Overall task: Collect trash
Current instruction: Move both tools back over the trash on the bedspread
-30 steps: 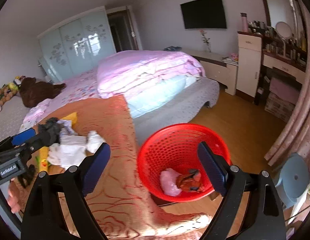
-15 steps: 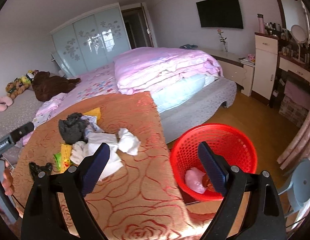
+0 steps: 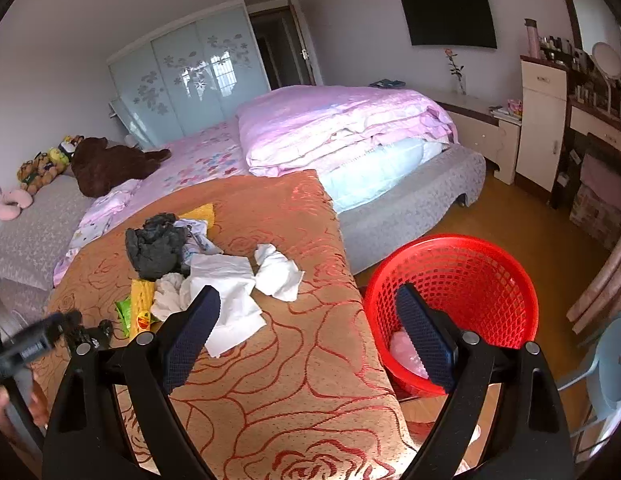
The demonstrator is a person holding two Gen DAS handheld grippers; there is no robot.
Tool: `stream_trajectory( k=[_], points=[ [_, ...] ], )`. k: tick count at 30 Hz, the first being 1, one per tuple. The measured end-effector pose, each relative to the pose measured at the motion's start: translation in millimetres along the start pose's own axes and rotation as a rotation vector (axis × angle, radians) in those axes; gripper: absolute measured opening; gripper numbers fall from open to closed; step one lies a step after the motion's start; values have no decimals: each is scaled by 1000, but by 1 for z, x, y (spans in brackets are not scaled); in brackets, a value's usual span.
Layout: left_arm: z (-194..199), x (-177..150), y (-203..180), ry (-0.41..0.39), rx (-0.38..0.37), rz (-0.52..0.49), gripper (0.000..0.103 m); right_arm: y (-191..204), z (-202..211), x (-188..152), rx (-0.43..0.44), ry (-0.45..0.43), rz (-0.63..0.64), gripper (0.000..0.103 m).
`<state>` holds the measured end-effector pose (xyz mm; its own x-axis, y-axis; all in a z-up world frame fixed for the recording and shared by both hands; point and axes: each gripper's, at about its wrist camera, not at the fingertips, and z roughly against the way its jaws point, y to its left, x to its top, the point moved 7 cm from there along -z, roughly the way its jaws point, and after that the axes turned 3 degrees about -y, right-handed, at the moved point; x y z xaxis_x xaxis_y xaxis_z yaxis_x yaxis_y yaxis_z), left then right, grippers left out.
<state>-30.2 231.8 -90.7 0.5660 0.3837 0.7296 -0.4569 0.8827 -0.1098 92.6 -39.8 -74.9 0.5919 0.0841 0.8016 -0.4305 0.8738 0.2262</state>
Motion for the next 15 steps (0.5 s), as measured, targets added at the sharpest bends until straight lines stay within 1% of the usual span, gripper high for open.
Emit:
stream_trajectory(
  k=[3, 5, 6, 8, 11, 15],
  points=[
    [-5, -6, 1, 16, -4, -3, 73, 0, -2, -3, 0, 7, 7, 87],
    [-7, -8, -1, 26, -12, -14, 60, 1, -4, -6, 0, 16, 12, 87],
    [-8, -8, -2, 32, -14, -17, 56, 1, -6, -7, -2, 22, 14, 87],
    [-10, -11, -4, 46, -20, -15, 42, 1, -8, -10, -5, 30, 18, 87],
    [-9, -11, -4, 45, -22, -10, 37, 0, -13, -11, -19, 34, 37, 87],
    [-5, -8, -6, 30, -31, -7, 35, -7, -28, -10, -40, 55, 56, 87]
  ],
)
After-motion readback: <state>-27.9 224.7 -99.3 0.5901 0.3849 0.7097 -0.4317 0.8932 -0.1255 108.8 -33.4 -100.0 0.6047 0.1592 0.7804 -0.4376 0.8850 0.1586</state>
